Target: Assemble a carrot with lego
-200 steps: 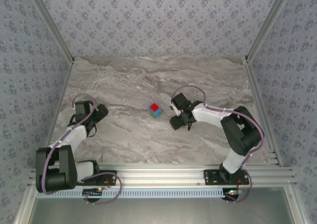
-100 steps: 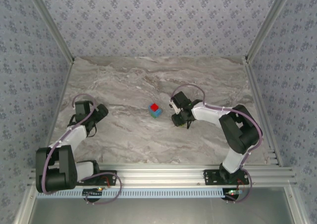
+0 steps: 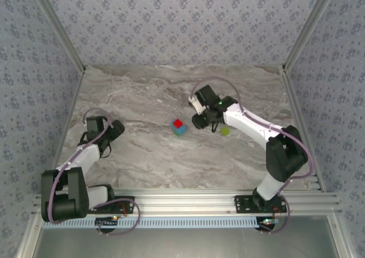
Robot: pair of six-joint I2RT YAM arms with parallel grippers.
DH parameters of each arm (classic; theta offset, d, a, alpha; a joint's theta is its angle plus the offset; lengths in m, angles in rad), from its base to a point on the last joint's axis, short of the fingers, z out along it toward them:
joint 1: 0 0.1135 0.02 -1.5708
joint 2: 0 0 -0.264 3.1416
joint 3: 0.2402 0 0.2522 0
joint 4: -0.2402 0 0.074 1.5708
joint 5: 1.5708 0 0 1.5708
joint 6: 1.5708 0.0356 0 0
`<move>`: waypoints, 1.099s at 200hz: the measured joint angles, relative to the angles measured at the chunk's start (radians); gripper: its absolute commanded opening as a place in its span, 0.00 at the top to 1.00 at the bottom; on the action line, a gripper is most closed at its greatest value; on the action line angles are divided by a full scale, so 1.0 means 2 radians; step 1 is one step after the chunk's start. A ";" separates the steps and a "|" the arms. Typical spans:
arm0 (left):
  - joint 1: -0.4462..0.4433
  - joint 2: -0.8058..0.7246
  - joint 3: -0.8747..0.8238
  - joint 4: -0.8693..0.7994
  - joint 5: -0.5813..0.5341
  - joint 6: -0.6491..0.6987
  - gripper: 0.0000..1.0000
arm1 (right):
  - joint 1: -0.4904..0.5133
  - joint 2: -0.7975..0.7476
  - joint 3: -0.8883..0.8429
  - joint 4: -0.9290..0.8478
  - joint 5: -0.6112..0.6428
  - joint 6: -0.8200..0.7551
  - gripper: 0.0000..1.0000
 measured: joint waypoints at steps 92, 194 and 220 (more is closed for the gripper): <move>0.000 0.000 0.000 0.000 0.000 0.000 0.03 | 0.054 0.149 0.163 -0.081 -0.026 -0.035 0.69; 0.000 0.000 0.000 0.000 0.000 0.000 0.03 | 0.064 0.163 0.189 -0.097 -0.027 -0.061 0.69; 0.000 0.000 0.000 0.000 0.000 0.000 0.03 | 0.064 0.169 0.196 -0.099 -0.028 -0.081 0.69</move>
